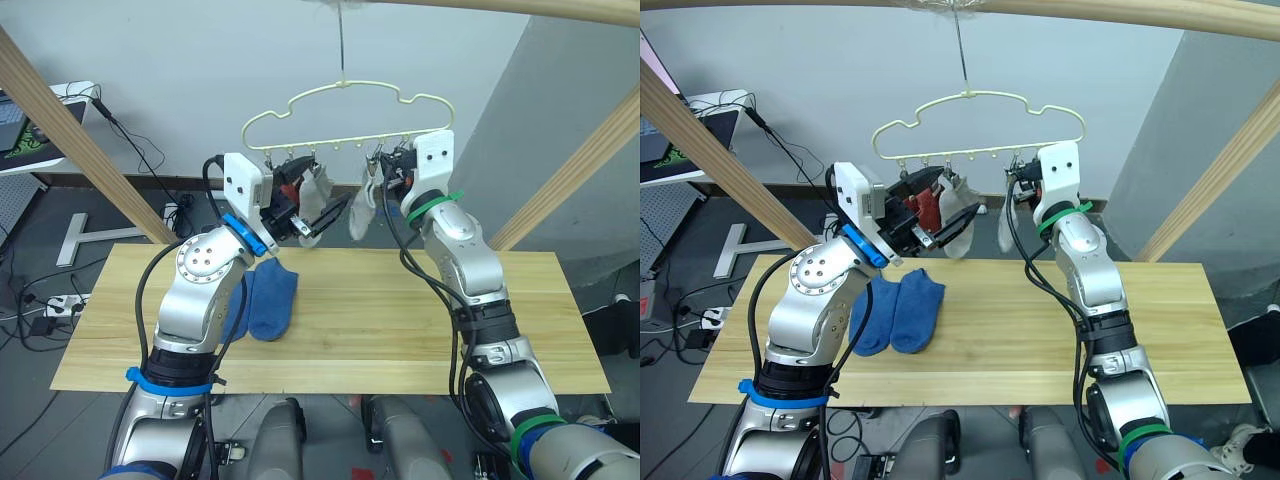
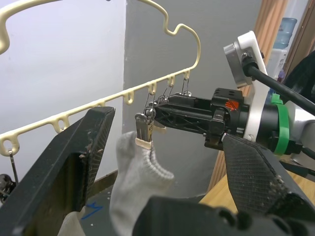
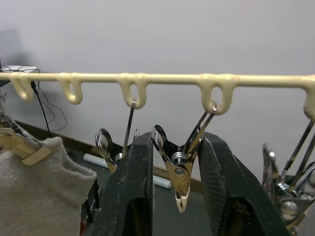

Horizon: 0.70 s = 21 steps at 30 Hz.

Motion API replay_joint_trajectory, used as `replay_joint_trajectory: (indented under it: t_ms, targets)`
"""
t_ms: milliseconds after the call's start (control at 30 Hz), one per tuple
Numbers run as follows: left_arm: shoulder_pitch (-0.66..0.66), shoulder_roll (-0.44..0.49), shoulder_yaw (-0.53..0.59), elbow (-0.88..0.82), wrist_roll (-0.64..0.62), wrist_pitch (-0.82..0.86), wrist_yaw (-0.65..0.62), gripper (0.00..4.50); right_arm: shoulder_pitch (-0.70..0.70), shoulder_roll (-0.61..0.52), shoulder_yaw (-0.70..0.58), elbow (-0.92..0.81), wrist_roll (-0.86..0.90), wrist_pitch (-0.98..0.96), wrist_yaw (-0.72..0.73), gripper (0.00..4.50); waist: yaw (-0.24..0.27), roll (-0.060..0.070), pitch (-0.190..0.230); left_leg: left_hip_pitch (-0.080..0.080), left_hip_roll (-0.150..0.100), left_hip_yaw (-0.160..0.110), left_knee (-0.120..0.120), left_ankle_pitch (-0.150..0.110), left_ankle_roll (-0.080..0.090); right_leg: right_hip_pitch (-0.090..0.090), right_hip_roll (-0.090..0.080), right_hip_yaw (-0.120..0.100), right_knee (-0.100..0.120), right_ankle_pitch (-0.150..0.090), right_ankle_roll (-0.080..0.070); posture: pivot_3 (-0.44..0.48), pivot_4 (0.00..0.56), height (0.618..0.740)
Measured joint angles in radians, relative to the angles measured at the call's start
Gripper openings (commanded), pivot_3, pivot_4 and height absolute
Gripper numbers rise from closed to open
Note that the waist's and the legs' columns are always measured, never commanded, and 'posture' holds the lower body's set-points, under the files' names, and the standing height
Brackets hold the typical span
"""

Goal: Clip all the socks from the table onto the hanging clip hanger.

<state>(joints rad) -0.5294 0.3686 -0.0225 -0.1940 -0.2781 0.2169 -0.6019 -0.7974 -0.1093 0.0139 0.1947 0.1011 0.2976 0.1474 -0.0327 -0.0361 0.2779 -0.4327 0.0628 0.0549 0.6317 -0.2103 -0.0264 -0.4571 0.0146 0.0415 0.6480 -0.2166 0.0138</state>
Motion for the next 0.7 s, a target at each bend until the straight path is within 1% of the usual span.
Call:
replay_joint_trajectory:
  t_ms: [367,467,533,567,700]
  targets:
    - [-0.011,-0.001,0.0,0.0,-0.014,0.0,0.0,4.04,-0.007,0.008,-0.003,0.004,0.0,-0.006,0.001,1.33,0.0,0.0,0.0,0.0,0.0,0.0,0.0,0.0,0.0,0.0,0.0,0.0,0.0,0.001,-0.001,0.011,0.299,0.74]
    - [-0.014,-0.001,0.0,-0.001,-0.015,0.0,0.001,4.04,-0.007,0.008,-0.003,0.004,0.0,-0.006,0.001,0.71,0.0,0.0,0.0,0.0,0.0,0.0,0.0,0.0,0.0,0.0,0.0,0.0,0.0,0.001,-0.001,0.011,0.299,0.74]
    - [-0.014,-0.001,0.0,-0.001,-0.016,0.0,0.001,4.04,-0.007,0.008,-0.006,0.006,0.0,-0.006,0.002,0.21,0.0,0.0,0.0,0.0,0.0,0.0,0.0,0.0,0.0,0.0,0.0,0.0,0.0,0.001,-0.001,0.011,0.299,0.74]
    - [-0.014,-0.001,0.0,-0.002,-0.016,0.0,0.001,4.04,-0.007,0.007,-0.007,0.008,0.0,-0.006,0.002,0.1,0.0,0.0,0.0,0.0,0.0,0.0,0.0,0.0,0.0,0.0,0.0,0.0,0.0,0.001,-0.001,0.011,0.299,0.74]
    - [-0.012,-0.001,0.0,-0.007,-0.017,0.003,0.002,4.04,-0.006,0.002,-0.012,0.008,0.0,-0.006,0.004,0.1,0.0,0.0,0.0,0.0,0.0,0.0,0.0,0.0,0.0,0.0,0.0,0.0,0.0,0.001,-0.001,0.01,0.304,0.74]
